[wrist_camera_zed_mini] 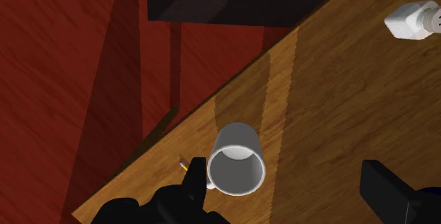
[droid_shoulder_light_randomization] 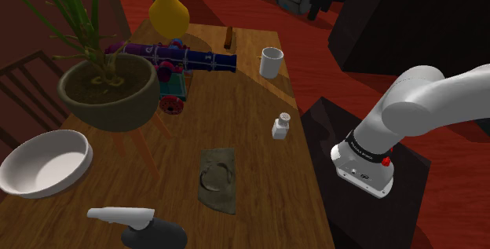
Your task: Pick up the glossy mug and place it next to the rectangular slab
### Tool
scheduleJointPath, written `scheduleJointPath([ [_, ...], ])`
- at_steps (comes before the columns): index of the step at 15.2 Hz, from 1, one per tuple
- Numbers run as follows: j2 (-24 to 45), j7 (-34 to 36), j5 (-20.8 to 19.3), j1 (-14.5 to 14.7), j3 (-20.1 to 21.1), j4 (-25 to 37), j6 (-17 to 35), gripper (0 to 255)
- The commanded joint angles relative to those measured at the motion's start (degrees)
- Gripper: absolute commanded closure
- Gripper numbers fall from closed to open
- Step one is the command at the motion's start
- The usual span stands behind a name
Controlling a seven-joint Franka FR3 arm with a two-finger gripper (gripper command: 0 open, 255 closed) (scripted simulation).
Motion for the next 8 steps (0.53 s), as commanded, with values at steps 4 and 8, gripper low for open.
scheduleJointPath([
  [4,3.9,0.75,-0.02,0.09,0.49,-2.34,5.74,0],
  [8,10.2,1.79,-0.14,0.15,1.13,-4.38,13.4,0],
])
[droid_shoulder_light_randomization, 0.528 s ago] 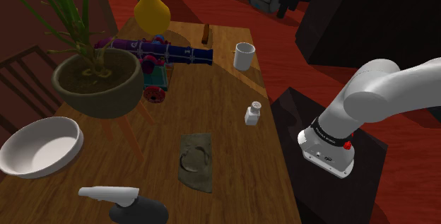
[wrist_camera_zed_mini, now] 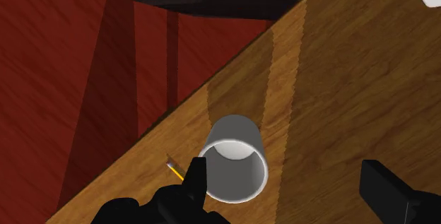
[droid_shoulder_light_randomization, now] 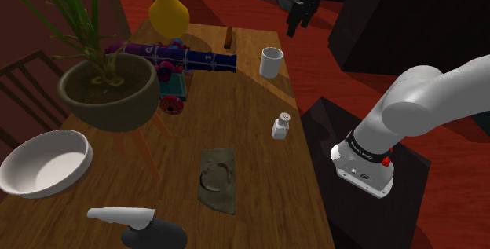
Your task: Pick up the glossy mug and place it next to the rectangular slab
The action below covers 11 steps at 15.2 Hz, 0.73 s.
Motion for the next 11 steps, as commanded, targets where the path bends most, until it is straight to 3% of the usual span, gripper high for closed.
scheduleJointPath([
  [1,3.29,0.34,-0.19,-0.07,0.15,-0.83,3.94,0],
  [11,22.61,3.31,-1.48,-0.26,1.54,0.27,20.52,0],
])
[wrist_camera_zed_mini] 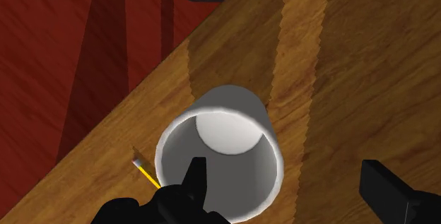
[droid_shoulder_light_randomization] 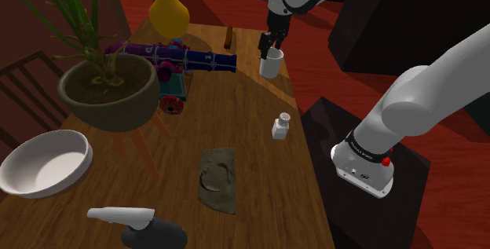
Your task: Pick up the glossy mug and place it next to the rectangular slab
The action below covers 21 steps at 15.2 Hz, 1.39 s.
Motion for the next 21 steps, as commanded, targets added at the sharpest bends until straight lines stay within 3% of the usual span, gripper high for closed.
scheduleJointPath([
  [1,2.48,0.35,-0.22,-0.04,0.11,-0.21,2.6,0],
  [7,5.97,0.61,-0.64,-0.25,0.03,-2.33,8.22,0],
  [15,5.97,0.61,-0.64,-0.24,0.03,-2.32,8.2,0],
  [16,5.97,0.61,-0.64,-0.24,0.03,-2.32,8.2,255],
  [21,5.97,0.61,-0.64,-0.24,0.02,-2.33,8.2,255],
])
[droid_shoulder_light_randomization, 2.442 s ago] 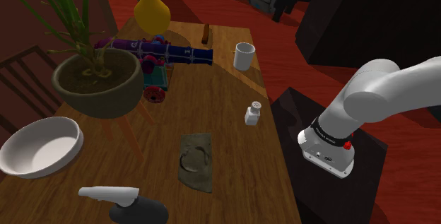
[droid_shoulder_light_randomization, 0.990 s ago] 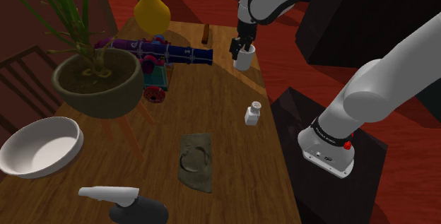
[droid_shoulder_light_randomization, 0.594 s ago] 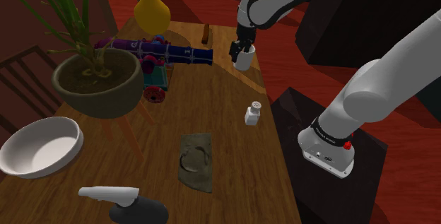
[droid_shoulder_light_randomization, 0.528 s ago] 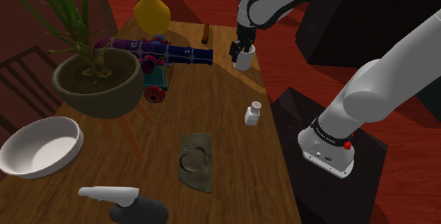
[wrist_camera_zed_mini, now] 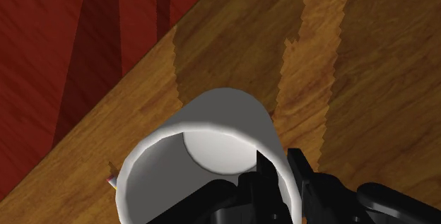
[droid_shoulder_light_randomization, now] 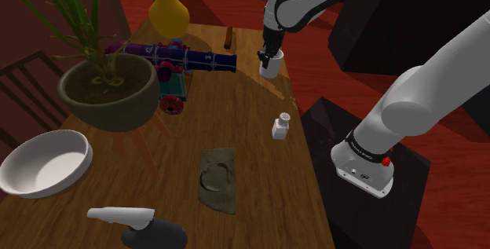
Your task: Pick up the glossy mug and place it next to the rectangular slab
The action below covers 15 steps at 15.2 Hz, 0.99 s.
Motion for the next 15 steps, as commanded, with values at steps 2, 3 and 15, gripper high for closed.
scheduleJointPath([
  [2,0.0,0.0,0.0,0.0,0.0,0.0,0.01,255],
  [3,0.0,0.0,0.0,0.0,0.0,0.0,0.01,255],
  [15,-5.11,-0.7,0.59,0.17,-0.05,4.24,-9.32,255],
])
